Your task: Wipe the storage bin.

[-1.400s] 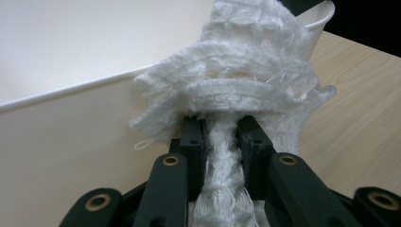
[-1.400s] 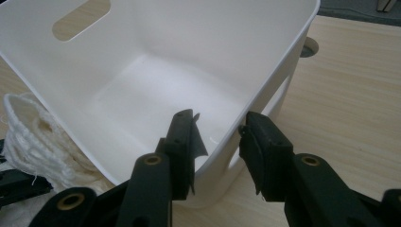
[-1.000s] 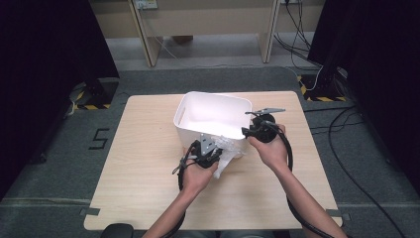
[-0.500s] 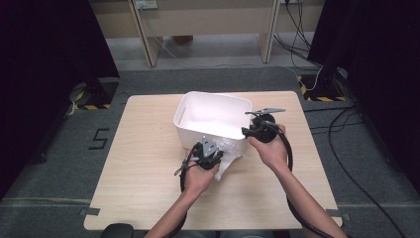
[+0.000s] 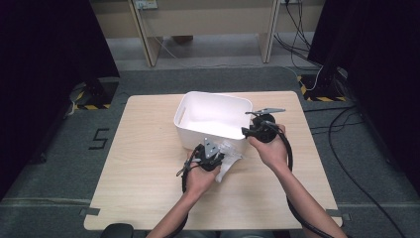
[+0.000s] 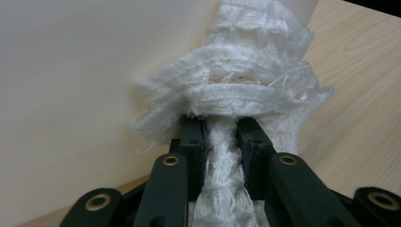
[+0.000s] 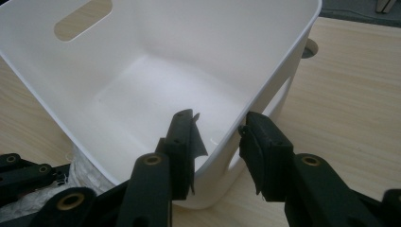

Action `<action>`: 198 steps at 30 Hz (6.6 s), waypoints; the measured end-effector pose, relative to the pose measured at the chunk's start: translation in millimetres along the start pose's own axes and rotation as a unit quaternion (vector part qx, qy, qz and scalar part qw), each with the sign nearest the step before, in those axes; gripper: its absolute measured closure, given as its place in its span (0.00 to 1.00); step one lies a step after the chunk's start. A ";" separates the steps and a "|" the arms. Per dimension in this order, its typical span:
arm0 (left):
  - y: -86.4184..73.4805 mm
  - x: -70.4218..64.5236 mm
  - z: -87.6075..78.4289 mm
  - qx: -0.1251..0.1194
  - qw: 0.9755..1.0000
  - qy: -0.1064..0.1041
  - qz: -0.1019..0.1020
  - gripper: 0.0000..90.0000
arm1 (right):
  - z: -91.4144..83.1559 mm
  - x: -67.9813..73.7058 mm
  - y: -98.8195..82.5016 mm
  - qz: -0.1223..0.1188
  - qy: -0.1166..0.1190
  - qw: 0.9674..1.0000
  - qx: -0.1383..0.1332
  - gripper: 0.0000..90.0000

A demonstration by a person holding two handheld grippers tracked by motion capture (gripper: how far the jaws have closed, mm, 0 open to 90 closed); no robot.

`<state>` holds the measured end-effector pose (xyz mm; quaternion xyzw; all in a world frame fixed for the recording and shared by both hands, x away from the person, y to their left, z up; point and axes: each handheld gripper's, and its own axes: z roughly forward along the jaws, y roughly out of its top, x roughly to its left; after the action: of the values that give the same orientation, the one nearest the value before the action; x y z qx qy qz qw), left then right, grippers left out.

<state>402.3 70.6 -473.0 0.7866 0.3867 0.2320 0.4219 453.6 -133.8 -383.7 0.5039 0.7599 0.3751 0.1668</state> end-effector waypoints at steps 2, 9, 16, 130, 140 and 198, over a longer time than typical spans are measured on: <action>-1.1 0.0 1.0 0.004 1.000 0.000 0.001 0.84 | -0.1 -0.2 0.0 -0.002 -0.001 1.000 0.000 0.72; -5.8 -1.3 6.2 0.009 1.000 -0.001 0.000 0.84 | 0.0 0.0 -0.1 -0.003 -0.001 1.000 -0.001 0.72; -9.2 -1.3 9.7 0.015 1.000 -0.002 -0.002 0.84 | -0.1 0.8 -0.4 -0.003 -0.001 1.000 -0.001 0.72; 6.1 -30.3 21.2 0.025 0.999 -0.022 0.039 0.84 | 13.8 14.3 -1.7 0.029 -0.001 0.999 0.021 0.80; 29.8 -23.6 6.3 -0.005 0.999 -0.001 0.043 0.84 | 7.1 8.0 11.2 0.066 0.016 0.998 -0.005 0.82; -32.1 116.3 -188.6 -0.058 0.990 0.112 -0.067 0.84 | 21.1 4.6 30.2 0.045 0.004 0.998 0.036 0.84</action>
<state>327.7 266.6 -394.4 0.7025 0.4690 0.3115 0.4354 484.3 -114.8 -374.9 0.5419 0.7501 0.3567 0.1284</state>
